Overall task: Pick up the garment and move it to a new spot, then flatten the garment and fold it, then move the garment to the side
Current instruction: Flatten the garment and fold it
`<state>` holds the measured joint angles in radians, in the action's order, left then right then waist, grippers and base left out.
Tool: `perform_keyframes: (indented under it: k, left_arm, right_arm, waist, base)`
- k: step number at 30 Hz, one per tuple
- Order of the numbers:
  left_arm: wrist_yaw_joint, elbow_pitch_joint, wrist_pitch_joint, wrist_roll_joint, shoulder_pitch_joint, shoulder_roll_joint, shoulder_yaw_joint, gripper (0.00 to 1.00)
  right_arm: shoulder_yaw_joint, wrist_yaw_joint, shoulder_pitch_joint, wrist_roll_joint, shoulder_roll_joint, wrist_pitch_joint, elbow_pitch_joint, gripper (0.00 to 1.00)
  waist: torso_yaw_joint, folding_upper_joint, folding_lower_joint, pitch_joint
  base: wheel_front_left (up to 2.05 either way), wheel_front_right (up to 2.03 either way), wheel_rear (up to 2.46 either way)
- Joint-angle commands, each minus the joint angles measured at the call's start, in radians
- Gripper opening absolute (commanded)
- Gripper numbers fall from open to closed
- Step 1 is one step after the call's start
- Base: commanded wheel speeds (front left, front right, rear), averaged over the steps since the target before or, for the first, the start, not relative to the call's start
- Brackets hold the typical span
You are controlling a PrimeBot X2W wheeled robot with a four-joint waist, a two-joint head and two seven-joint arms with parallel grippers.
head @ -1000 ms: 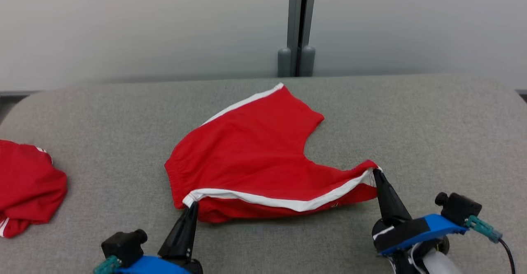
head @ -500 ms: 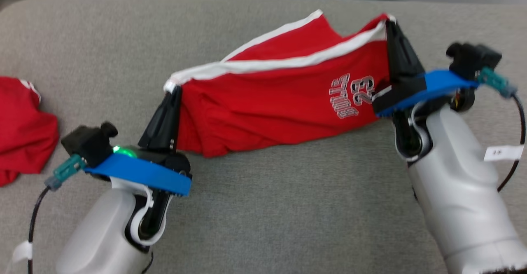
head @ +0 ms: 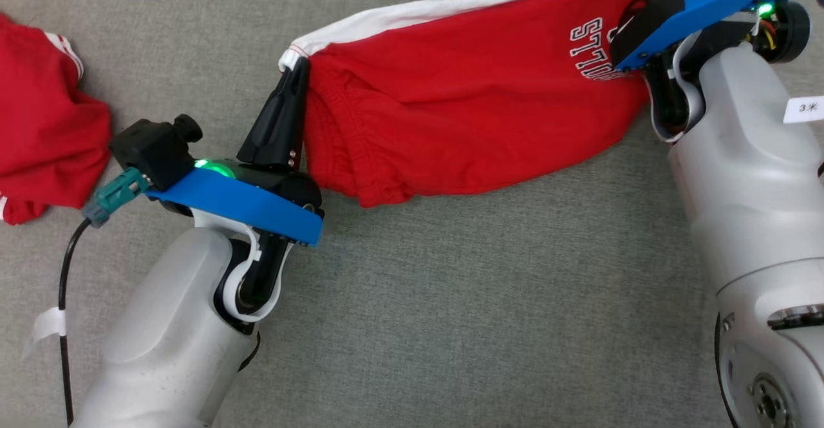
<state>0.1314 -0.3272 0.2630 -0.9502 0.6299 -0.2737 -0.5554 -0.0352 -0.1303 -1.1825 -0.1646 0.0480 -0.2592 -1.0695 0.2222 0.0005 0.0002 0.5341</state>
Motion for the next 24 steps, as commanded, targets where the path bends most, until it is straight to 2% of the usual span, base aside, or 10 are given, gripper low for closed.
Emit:
perform_keyframes:
  k: [1,6,7,8,9,10,11,18,24]
  left_arm:
    - [-0.001,-0.004,0.002,0.005,0.02,0.009,0.0,0.0]
    - [-0.001,-0.006,0.002,0.005,0.024,0.019,-0.008,0.0]
    - [-0.001,-0.007,0.002,0.005,0.025,0.021,-0.009,0.04]
    - [-0.001,-0.006,0.002,0.008,0.027,0.022,-0.005,0.36]
    - [-0.001,-0.006,0.002,0.009,0.027,0.025,-0.001,0.49]
    - [-0.001,-0.009,0.002,0.011,0.025,0.027,0.002,0.84]
    - [-0.001,-0.012,0.002,0.013,0.019,0.028,0.004,1.0]
    - [-0.001,-0.045,0.002,0.05,-0.039,0.044,0.064,1.0]
    - [-0.001,-0.056,0.002,0.088,-0.092,0.052,0.119,1.0]
  right_arm:
    - [-0.021,-0.001,-0.026,0.033,0.005,-0.006,-0.019,0.0]
    - [-0.087,-0.001,-0.052,0.128,0.005,-0.006,-0.038,0.0]
    - [-0.099,-0.001,-0.05,0.148,0.005,-0.007,-0.032,0.06]
    - [-0.11,-0.001,-0.046,0.169,0.005,-0.007,-0.018,0.49]
    - [-0.114,-0.001,-0.043,0.174,0.005,-0.007,-0.015,0.95]
    - [-0.124,-0.001,-0.038,0.172,0.005,-0.007,-0.012,1.0]
    - [-0.123,-0.001,-0.032,0.172,0.005,-0.007,-0.014,1.0]
    - [-0.108,-0.001,0.01,0.211,0.005,-0.005,-0.04,1.0]
    - [-0.174,-0.001,0.054,0.355,0.005,0.109,-0.076,1.0]
  waist:
    - [0.018,-0.0005,-0.0002,0.018]
    - [0.028,-0.0005,-0.0002,0.031]
    - [0.03,-0.0005,-0.0002,0.031]
    - [0.03,-0.0005,-0.0002,0.032]
    - [0.031,-0.0005,-0.0002,0.033]
    - [0.032,-0.0005,-0.0002,0.032]
    - [0.031,-0.0005,-0.0002,0.029]
    - [0.012,-0.0005,-0.0002,-0.003]
    - [-0.006,-0.0005,-0.0002,-0.034]
  base:
    - [0.0,0.0,0.0]
    - [0.0,0.0,0.0]
    - [0.0,0.0,0.0]
    - [0.0,0.0,0.0]
    - [0.0,0.0,0.0]
    - [0.0,0.0,0.0]
    - [0.0,0.0,0.0]
    - [0.0,0.0,0.0]
    - [0.0,0.0,0.0]
